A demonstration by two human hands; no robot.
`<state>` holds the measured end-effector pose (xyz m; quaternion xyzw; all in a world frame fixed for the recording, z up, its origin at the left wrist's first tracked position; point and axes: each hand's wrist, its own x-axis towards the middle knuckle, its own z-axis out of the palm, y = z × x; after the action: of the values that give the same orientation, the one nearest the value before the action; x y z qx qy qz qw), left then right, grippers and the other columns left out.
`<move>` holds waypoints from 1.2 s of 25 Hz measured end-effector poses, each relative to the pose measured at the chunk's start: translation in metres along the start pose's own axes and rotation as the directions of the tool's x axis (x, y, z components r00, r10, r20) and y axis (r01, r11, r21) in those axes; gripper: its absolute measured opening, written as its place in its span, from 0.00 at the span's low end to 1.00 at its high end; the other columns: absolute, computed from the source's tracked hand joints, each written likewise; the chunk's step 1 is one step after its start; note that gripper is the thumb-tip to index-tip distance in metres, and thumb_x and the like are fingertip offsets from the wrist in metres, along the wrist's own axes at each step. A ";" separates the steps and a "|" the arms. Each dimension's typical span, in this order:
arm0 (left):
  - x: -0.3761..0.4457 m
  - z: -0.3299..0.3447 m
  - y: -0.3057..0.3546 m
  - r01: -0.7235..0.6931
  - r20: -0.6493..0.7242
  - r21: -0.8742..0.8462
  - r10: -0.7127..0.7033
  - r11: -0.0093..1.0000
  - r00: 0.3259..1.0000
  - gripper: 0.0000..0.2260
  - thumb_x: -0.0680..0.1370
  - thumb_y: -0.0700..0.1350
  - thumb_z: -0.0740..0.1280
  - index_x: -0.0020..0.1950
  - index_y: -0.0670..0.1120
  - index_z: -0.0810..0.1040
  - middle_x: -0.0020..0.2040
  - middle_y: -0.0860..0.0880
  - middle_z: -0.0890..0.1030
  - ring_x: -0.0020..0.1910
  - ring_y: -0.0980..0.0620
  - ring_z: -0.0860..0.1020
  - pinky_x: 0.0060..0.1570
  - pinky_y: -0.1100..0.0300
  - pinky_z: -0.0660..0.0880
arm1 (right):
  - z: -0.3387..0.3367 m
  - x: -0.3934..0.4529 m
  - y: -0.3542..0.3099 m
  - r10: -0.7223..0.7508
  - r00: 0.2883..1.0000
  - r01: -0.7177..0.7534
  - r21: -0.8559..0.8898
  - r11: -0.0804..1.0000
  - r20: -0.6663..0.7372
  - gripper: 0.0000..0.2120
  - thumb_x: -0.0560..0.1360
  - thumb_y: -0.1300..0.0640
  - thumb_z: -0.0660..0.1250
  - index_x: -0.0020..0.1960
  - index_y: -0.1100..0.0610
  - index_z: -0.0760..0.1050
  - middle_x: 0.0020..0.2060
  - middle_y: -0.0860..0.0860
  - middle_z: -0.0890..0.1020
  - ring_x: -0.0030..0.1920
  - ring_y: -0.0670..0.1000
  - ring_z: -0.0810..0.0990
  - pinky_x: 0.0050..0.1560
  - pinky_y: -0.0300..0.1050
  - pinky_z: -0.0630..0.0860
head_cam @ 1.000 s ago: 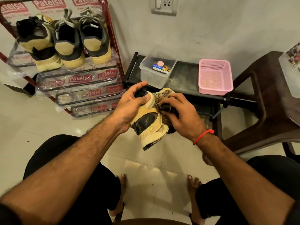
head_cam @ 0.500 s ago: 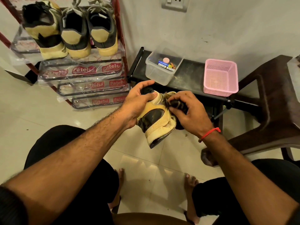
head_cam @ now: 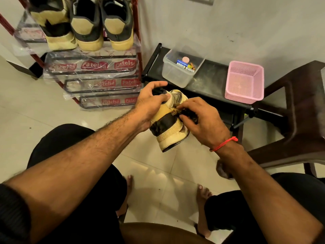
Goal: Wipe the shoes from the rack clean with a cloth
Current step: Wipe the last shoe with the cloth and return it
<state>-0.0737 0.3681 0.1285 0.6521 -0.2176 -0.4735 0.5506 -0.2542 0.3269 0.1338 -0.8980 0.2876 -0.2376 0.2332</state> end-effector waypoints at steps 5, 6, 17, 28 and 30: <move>-0.002 0.004 -0.008 -0.039 0.017 0.039 0.038 0.999 0.999 0.18 0.77 0.36 0.72 0.63 0.55 0.80 0.56 0.47 0.83 0.57 0.46 0.82 0.54 0.50 0.82 | 0.007 -0.013 -0.023 -0.237 0.961 0.233 0.047 0.971 0.139 0.10 0.75 0.60 0.71 0.56 0.58 0.81 0.52 0.53 0.80 0.53 0.49 0.78 0.58 0.41 0.76; -0.003 0.006 -0.008 -0.033 0.009 0.029 0.033 0.999 0.999 0.18 0.78 0.36 0.71 0.63 0.54 0.80 0.55 0.48 0.83 0.57 0.46 0.82 0.53 0.51 0.82 | 0.004 -0.008 -0.014 -0.190 0.976 0.188 0.024 0.982 0.108 0.10 0.75 0.60 0.71 0.56 0.58 0.81 0.52 0.53 0.80 0.53 0.50 0.79 0.59 0.44 0.77; -0.009 0.004 -0.001 -0.084 0.165 -0.010 0.085 0.996 0.983 0.19 0.80 0.37 0.70 0.68 0.52 0.77 0.48 0.44 0.87 0.43 0.49 0.85 0.42 0.52 0.82 | 0.000 0.002 0.014 -0.001 0.998 0.003 0.040 0.999 -0.055 0.09 0.76 0.61 0.72 0.56 0.58 0.81 0.52 0.51 0.81 0.53 0.46 0.78 0.61 0.46 0.77; -0.010 0.001 0.000 -0.071 0.320 -0.097 0.098 0.993 0.942 0.20 0.79 0.35 0.70 0.69 0.48 0.77 0.50 0.40 0.85 0.44 0.46 0.84 0.45 0.52 0.83 | -0.013 0.006 0.026 0.231 0.942 -0.214 0.093 0.972 -0.242 0.07 0.76 0.60 0.71 0.54 0.57 0.81 0.51 0.50 0.81 0.52 0.47 0.79 0.58 0.48 0.78; -0.010 0.001 0.002 -0.073 0.334 -0.130 0.113 0.989 0.936 0.21 0.79 0.34 0.69 0.70 0.48 0.75 0.50 0.41 0.85 0.45 0.47 0.84 0.45 0.53 0.83 | -0.012 0.004 0.016 0.218 0.945 -0.187 0.144 0.972 -0.245 0.07 0.76 0.61 0.71 0.53 0.57 0.81 0.50 0.50 0.81 0.52 0.47 0.80 0.57 0.47 0.78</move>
<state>-0.0790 0.3755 0.1339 0.5165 -0.3127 -0.5643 0.5631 -0.2647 0.3099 0.1354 -0.8094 0.3915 -0.3444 0.2699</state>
